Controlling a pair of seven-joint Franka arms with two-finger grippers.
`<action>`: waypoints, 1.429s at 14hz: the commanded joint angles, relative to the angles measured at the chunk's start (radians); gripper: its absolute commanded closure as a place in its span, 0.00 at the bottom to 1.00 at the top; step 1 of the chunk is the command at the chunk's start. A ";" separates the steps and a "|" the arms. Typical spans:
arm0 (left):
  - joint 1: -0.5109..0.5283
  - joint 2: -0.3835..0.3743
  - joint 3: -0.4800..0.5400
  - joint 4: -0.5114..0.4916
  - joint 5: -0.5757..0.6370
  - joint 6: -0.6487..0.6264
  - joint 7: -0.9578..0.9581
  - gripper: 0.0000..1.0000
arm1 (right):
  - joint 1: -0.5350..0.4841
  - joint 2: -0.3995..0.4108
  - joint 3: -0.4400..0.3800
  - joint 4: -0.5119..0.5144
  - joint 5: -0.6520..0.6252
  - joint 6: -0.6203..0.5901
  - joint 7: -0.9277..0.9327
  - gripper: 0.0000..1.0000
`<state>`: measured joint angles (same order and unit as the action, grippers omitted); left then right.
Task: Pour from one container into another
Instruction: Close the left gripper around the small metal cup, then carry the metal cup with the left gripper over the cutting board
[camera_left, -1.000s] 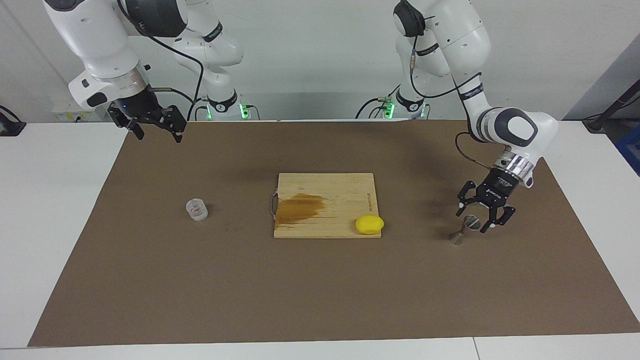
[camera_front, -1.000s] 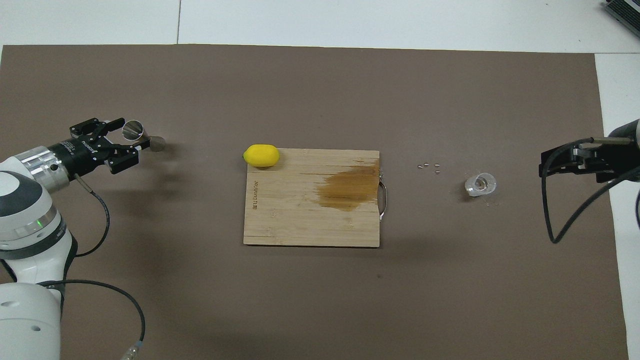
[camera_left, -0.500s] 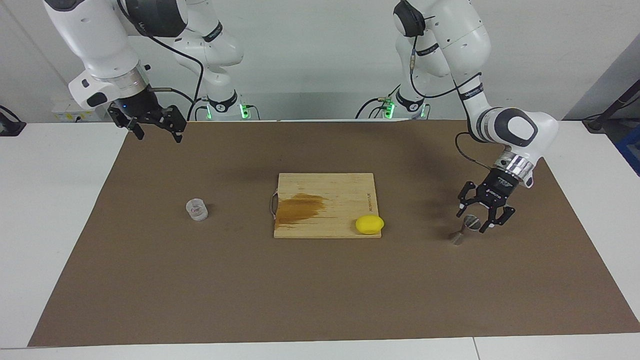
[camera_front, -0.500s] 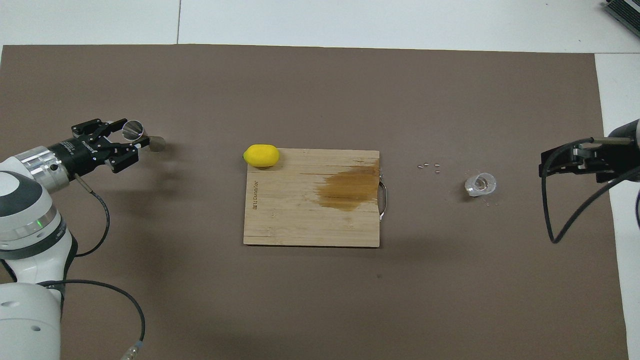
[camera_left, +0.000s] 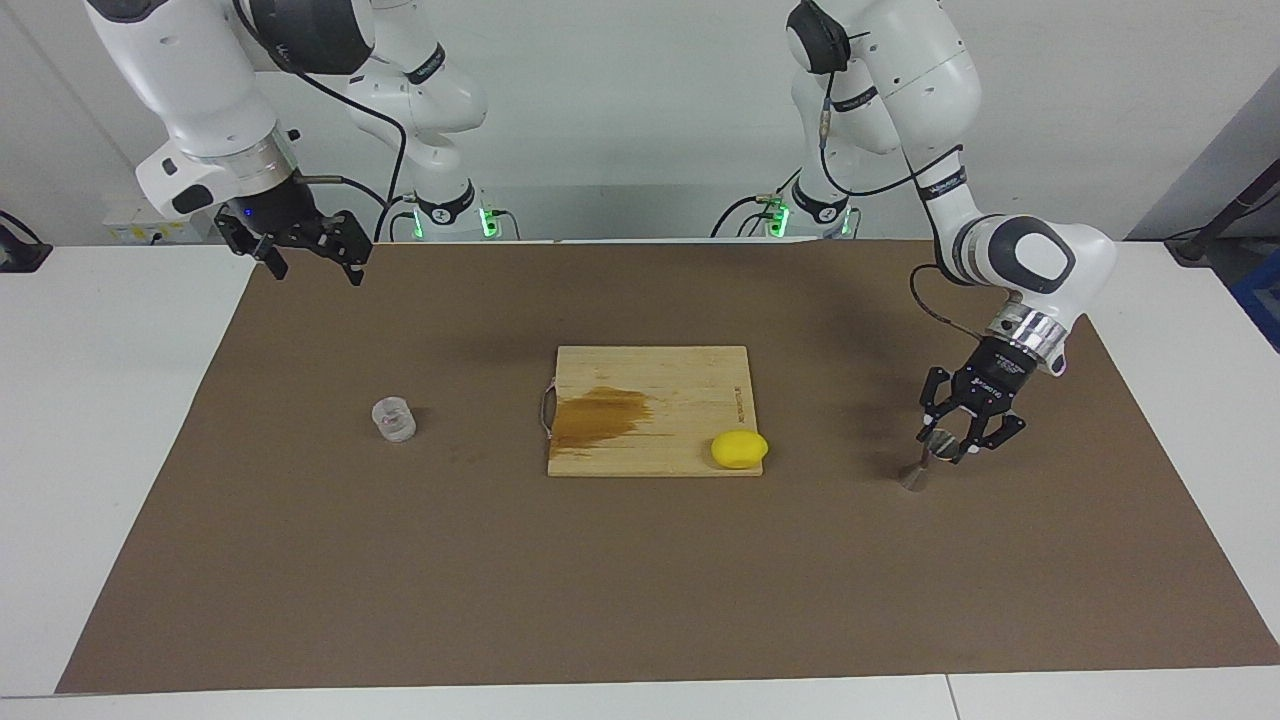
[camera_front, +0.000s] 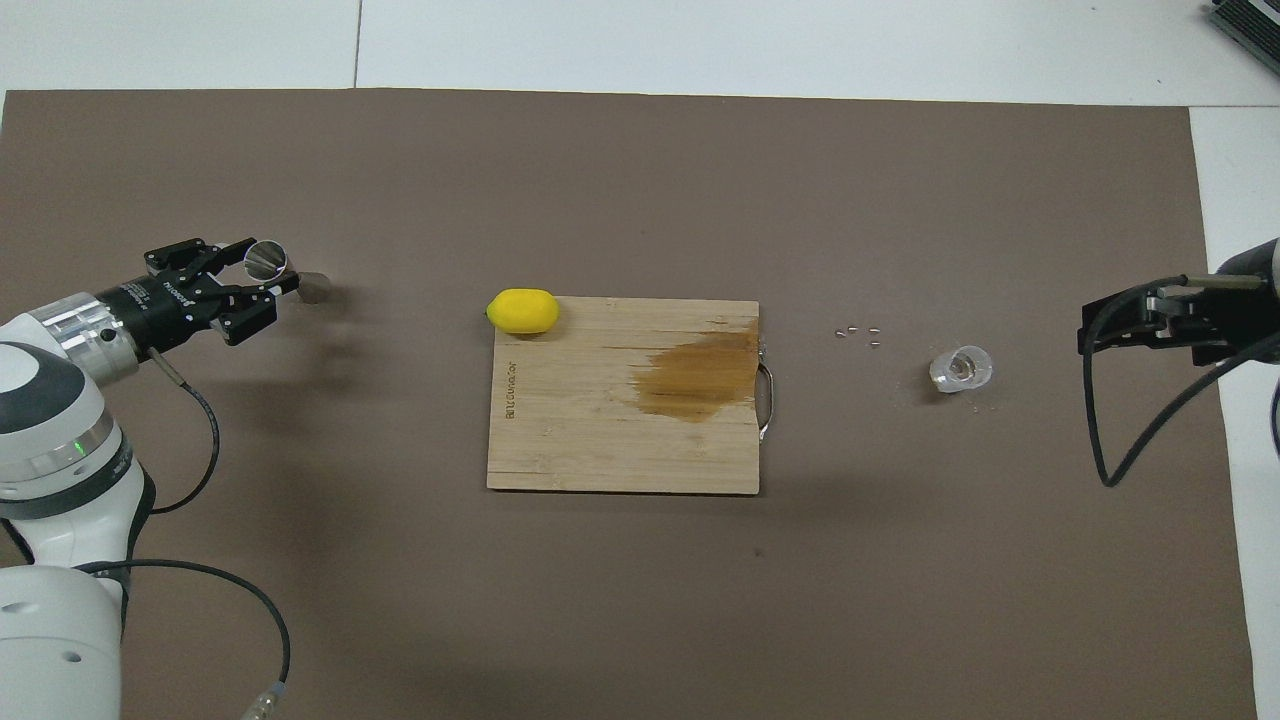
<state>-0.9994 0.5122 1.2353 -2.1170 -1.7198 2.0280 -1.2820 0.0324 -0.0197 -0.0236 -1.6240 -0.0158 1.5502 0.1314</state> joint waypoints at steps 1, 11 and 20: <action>-0.019 -0.001 0.013 -0.006 -0.017 0.005 0.013 1.00 | -0.009 -0.023 0.005 -0.024 0.005 -0.004 -0.003 0.00; -0.166 -0.115 0.016 0.081 0.006 -0.114 -0.054 1.00 | -0.006 -0.025 0.005 -0.025 0.007 0.004 0.016 0.00; -0.447 -0.113 -0.020 0.104 -0.107 0.016 -0.112 1.00 | 0.000 -0.013 0.010 -0.007 0.028 0.007 0.396 0.01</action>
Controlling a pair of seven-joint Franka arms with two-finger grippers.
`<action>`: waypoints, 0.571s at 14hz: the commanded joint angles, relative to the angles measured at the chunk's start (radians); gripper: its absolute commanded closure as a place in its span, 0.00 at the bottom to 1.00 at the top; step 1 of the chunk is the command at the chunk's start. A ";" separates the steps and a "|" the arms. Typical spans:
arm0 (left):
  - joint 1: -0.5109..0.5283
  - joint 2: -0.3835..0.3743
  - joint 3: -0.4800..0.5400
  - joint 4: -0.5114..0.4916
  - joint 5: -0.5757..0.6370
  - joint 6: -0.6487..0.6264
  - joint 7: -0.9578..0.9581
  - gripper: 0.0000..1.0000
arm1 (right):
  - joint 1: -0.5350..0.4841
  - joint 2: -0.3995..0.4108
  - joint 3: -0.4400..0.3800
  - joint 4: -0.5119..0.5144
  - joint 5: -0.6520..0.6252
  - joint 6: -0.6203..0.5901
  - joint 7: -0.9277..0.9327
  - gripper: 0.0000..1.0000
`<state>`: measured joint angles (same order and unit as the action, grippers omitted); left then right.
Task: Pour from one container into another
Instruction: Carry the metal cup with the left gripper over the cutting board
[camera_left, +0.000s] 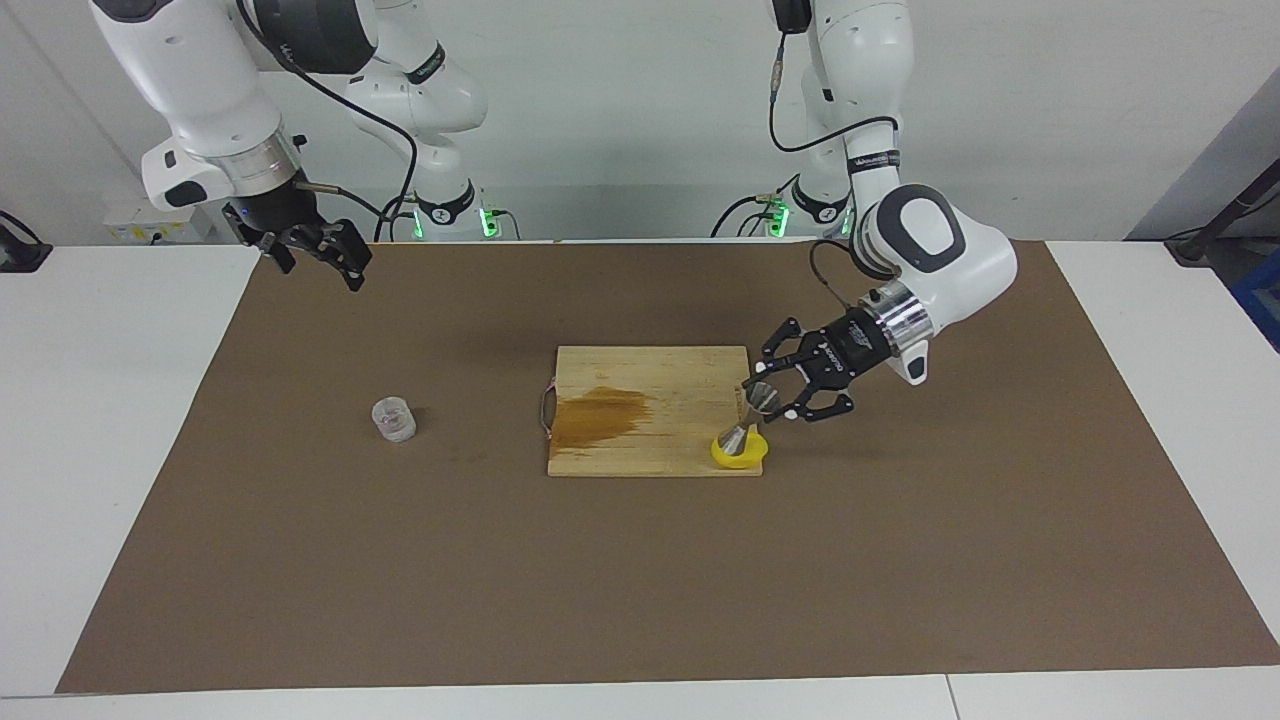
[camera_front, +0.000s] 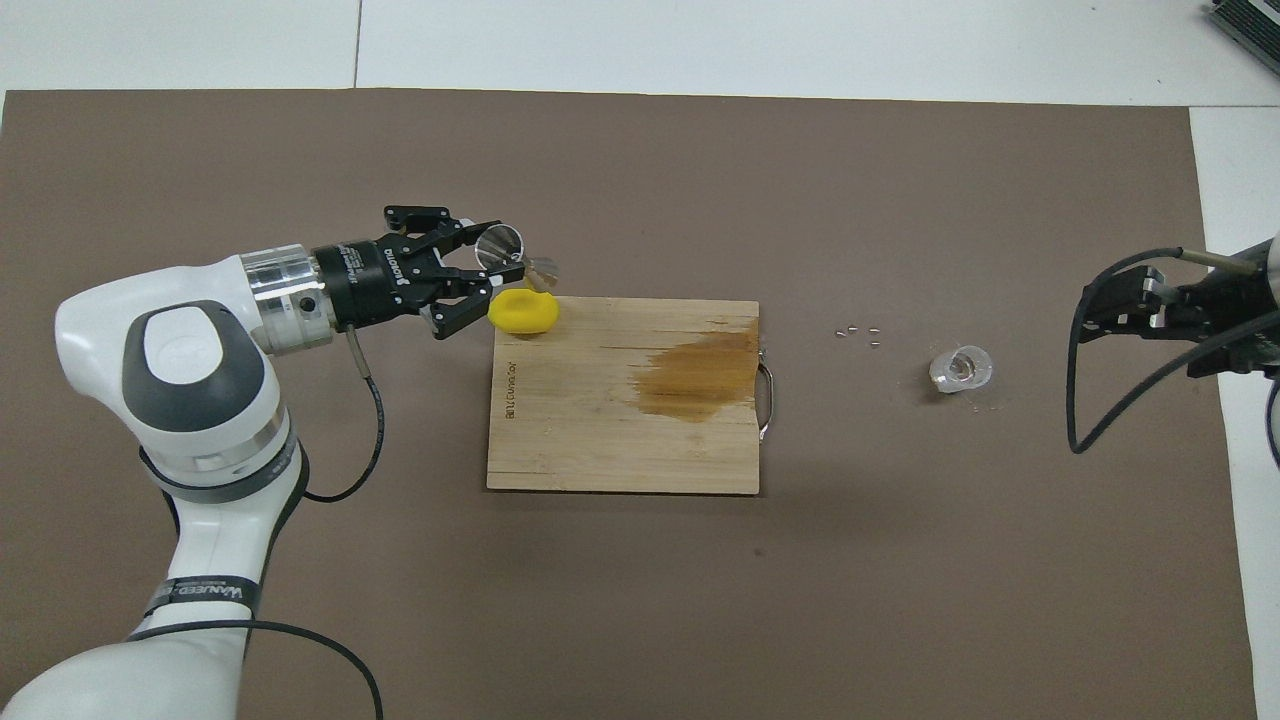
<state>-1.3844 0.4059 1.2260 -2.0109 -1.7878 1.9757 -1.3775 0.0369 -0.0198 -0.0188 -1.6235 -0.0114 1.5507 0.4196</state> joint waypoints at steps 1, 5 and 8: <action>-0.082 -0.009 -0.020 -0.002 -0.048 0.086 -0.017 1.00 | -0.014 -0.008 0.005 0.008 0.043 0.005 0.160 0.01; -0.129 -0.010 -0.085 0.029 -0.053 0.179 -0.018 1.00 | -0.023 -0.006 0.002 -0.001 0.119 0.009 0.411 0.01; -0.206 -0.007 -0.102 0.026 -0.065 0.319 -0.020 1.00 | -0.081 0.027 0.000 -0.016 0.203 0.011 0.536 0.03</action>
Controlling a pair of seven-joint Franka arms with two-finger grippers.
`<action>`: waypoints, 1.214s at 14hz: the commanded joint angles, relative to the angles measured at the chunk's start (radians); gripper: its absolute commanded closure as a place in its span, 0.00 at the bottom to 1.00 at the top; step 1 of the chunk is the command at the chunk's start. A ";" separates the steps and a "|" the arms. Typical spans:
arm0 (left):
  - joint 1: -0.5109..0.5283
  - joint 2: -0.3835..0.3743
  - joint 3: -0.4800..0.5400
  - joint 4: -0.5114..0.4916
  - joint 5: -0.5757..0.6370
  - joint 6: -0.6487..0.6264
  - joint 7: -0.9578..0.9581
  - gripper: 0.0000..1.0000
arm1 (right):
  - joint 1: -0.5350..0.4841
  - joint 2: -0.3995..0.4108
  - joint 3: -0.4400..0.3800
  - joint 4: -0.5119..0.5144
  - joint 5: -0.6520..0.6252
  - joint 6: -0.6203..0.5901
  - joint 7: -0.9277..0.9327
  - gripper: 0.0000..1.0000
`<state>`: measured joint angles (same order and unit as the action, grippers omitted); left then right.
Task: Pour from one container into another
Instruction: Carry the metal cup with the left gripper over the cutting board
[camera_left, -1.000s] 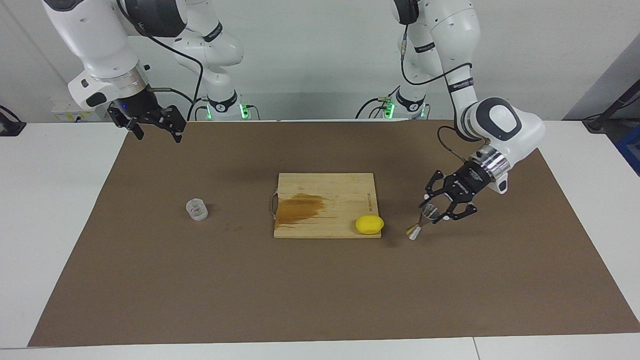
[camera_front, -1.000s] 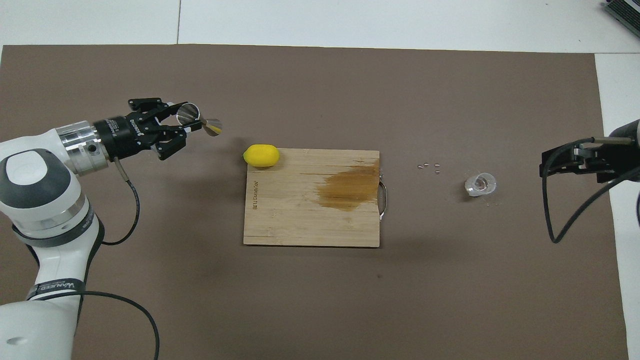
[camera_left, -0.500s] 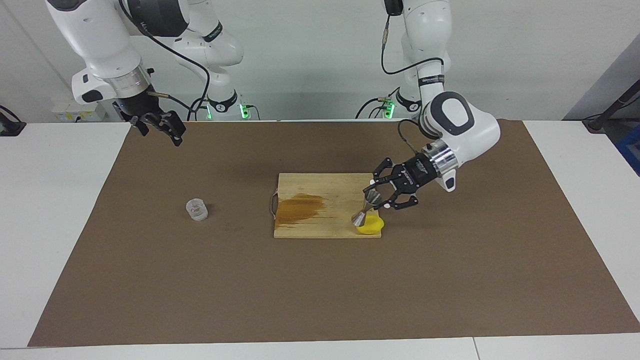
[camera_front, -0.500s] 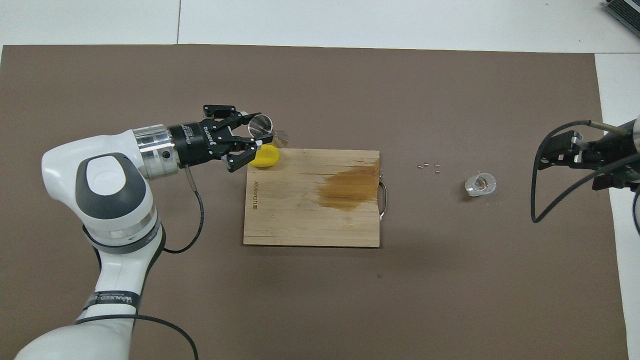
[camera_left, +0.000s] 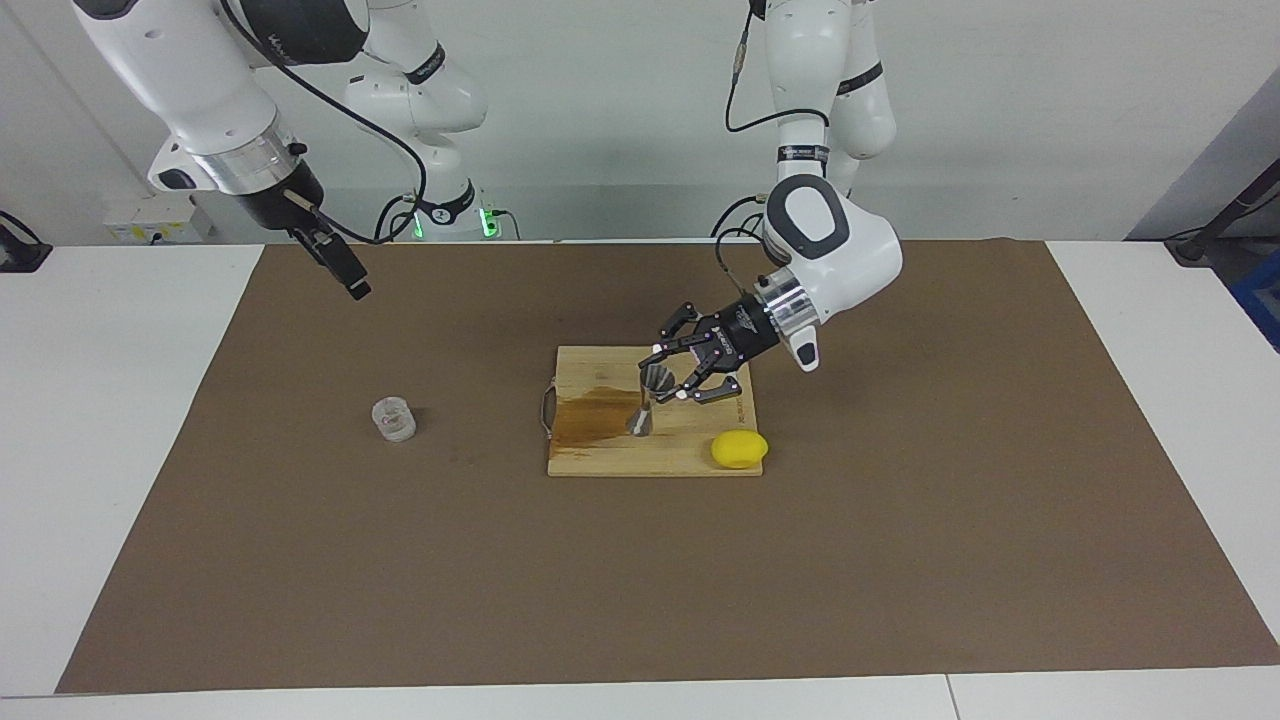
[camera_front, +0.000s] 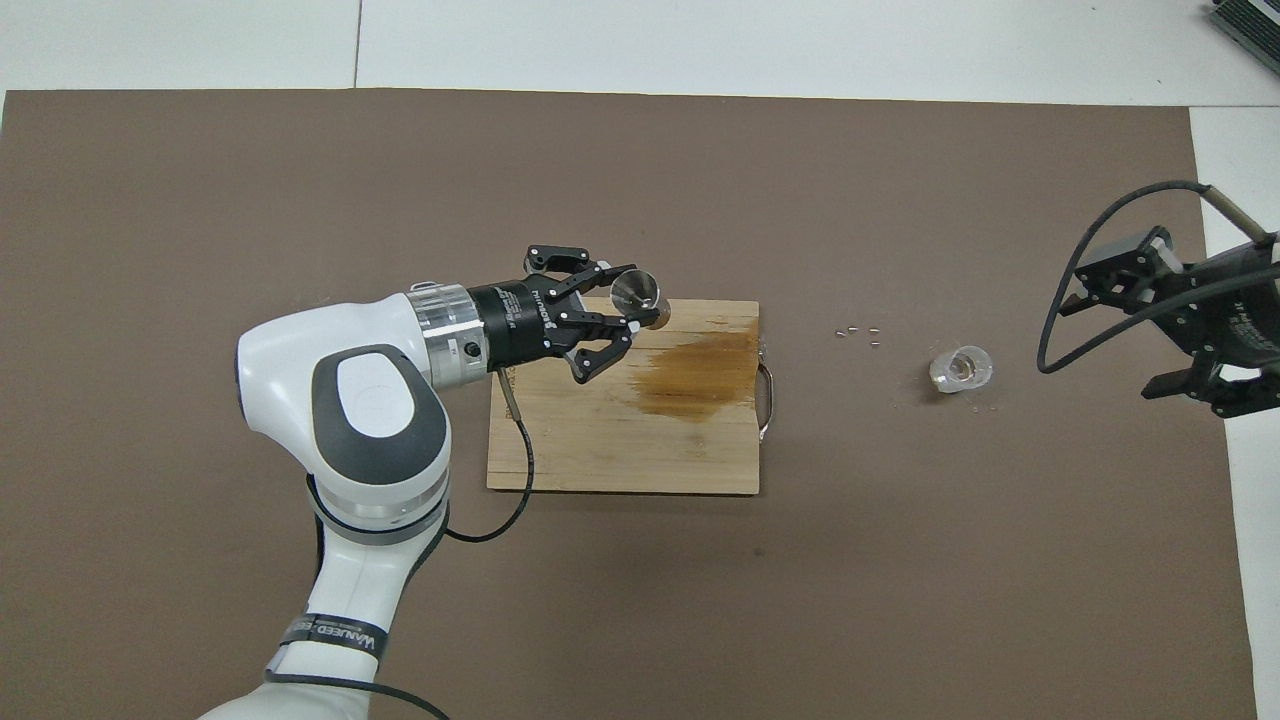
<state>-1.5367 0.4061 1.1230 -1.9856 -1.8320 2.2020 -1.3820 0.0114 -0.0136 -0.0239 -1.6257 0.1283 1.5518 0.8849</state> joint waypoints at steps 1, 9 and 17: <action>-0.068 -0.006 -0.002 0.001 -0.021 0.103 -0.015 1.00 | -0.076 0.033 0.006 -0.019 0.091 0.010 0.107 0.03; -0.152 0.007 -0.003 -0.022 -0.016 0.154 -0.014 1.00 | -0.211 0.139 0.006 -0.167 0.252 0.108 0.189 0.00; -0.201 0.065 -0.014 -0.044 -0.041 0.265 -0.017 1.00 | -0.243 0.280 0.006 -0.217 0.307 0.249 0.105 0.00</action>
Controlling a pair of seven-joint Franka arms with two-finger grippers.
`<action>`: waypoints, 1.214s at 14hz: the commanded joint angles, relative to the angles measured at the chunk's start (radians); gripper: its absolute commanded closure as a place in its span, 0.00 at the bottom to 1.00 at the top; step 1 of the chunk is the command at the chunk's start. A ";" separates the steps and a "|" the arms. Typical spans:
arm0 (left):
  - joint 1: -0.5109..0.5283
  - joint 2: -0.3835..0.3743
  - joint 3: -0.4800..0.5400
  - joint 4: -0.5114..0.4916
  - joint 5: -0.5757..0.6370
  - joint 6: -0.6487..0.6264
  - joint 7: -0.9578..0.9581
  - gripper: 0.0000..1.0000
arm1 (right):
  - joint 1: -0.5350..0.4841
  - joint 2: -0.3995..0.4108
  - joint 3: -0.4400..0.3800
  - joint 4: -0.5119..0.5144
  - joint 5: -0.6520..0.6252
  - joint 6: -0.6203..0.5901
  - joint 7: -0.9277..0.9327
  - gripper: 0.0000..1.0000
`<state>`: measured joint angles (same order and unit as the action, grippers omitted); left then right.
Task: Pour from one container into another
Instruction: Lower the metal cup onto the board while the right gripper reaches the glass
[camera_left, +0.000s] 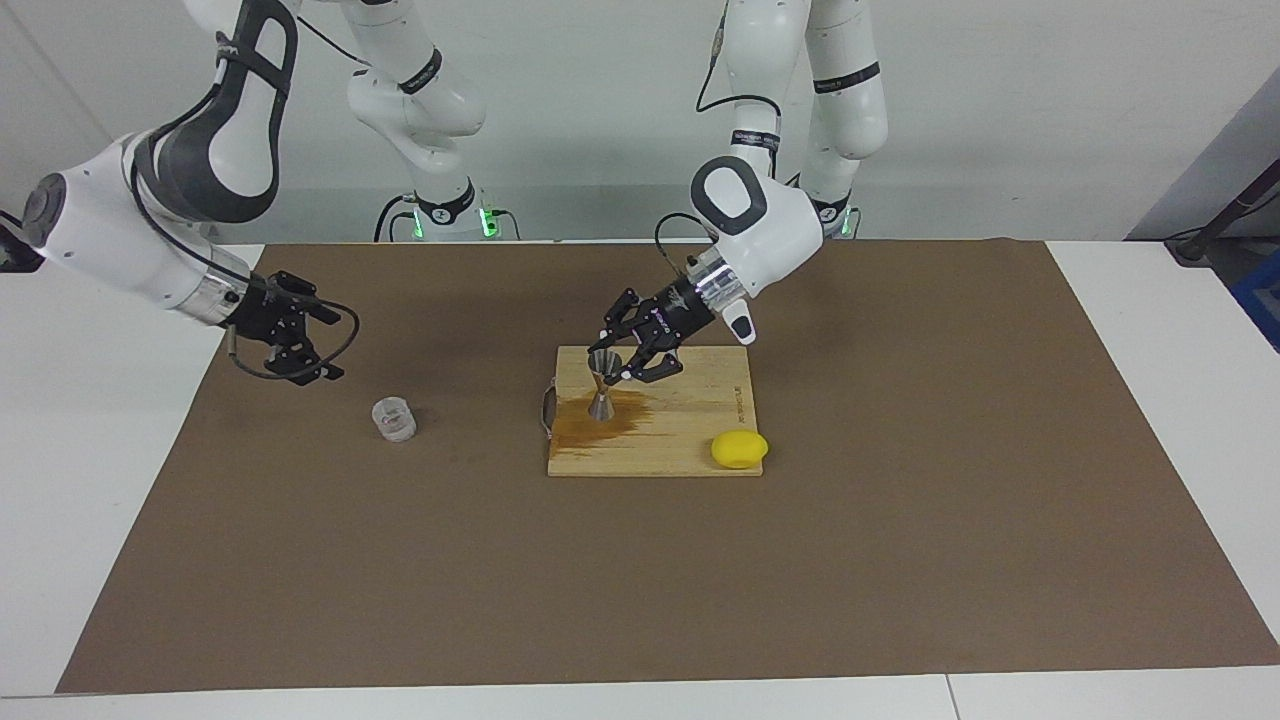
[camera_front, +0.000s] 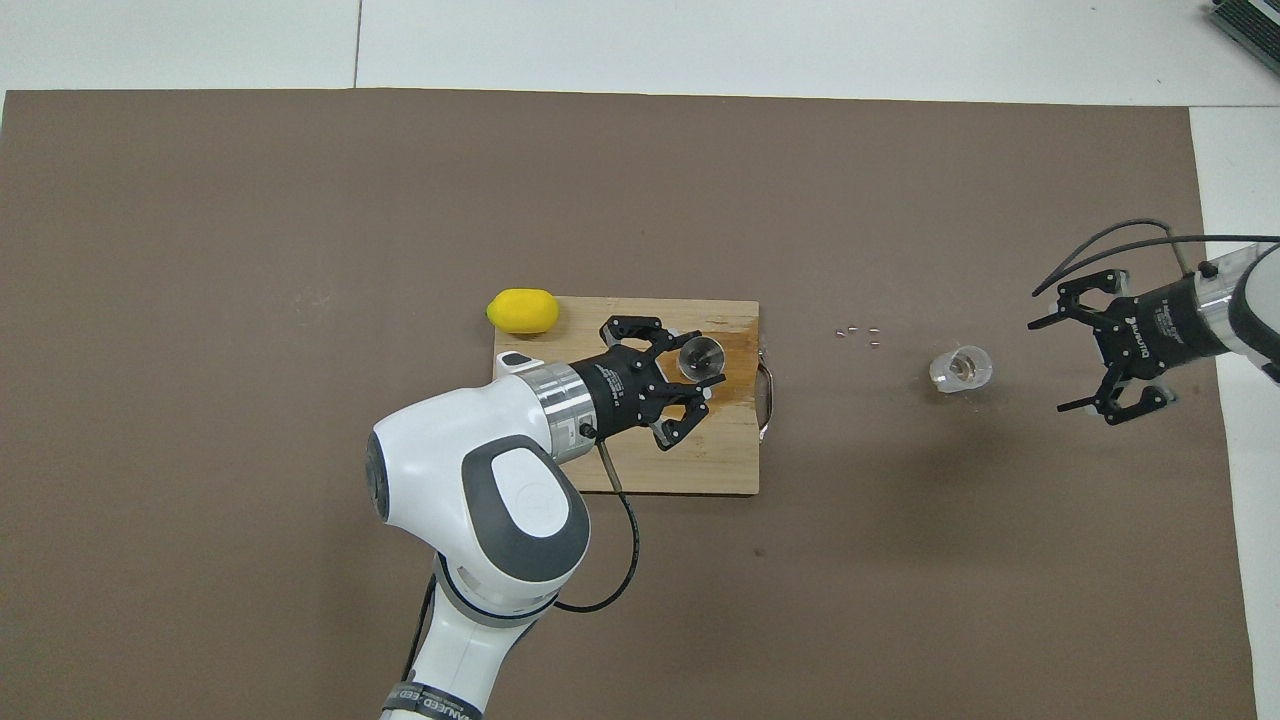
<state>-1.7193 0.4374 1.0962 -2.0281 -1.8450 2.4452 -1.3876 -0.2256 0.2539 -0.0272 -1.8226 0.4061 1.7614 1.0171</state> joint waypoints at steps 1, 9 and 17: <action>-0.017 0.038 0.011 -0.001 -0.031 0.021 -0.010 1.00 | -0.003 0.039 0.009 -0.017 0.030 0.047 -0.032 0.00; -0.019 0.077 0.005 0.000 -0.036 0.021 -0.010 1.00 | -0.014 0.168 0.010 -0.026 0.146 0.139 -0.210 0.00; -0.016 0.083 0.005 -0.003 -0.056 0.024 -0.011 0.01 | 0.003 0.146 0.010 -0.116 0.189 0.158 -0.244 0.00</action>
<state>-1.7201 0.4993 1.0908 -2.0290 -1.8666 2.4492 -1.3878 -0.2209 0.4280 -0.0216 -1.8965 0.5661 1.8898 0.8035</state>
